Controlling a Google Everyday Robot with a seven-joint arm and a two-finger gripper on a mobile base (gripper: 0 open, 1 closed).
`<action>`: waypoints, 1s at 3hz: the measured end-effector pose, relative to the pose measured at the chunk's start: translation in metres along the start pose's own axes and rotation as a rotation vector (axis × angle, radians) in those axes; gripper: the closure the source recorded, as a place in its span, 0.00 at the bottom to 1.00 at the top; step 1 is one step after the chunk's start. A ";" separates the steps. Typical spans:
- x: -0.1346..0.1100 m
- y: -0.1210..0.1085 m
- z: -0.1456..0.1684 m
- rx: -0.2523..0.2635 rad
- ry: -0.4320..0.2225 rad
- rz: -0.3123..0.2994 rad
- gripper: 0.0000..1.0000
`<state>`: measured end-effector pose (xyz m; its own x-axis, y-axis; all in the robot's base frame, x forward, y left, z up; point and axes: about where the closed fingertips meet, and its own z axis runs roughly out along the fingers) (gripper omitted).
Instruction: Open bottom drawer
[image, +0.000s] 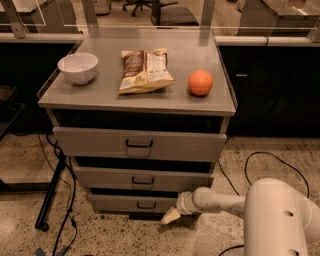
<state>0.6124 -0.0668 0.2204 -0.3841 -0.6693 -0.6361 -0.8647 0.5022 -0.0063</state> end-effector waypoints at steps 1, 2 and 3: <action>0.017 0.012 0.007 -0.079 0.050 0.025 0.00; 0.038 0.030 0.009 -0.172 0.090 0.079 0.00; 0.037 0.030 0.007 -0.172 0.090 0.079 0.00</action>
Offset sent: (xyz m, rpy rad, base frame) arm -0.0761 -0.0186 -0.0699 0.0471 0.3799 0.0647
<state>0.5745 -0.0720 0.1910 -0.4736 -0.6819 -0.5575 -0.8704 0.4591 0.1779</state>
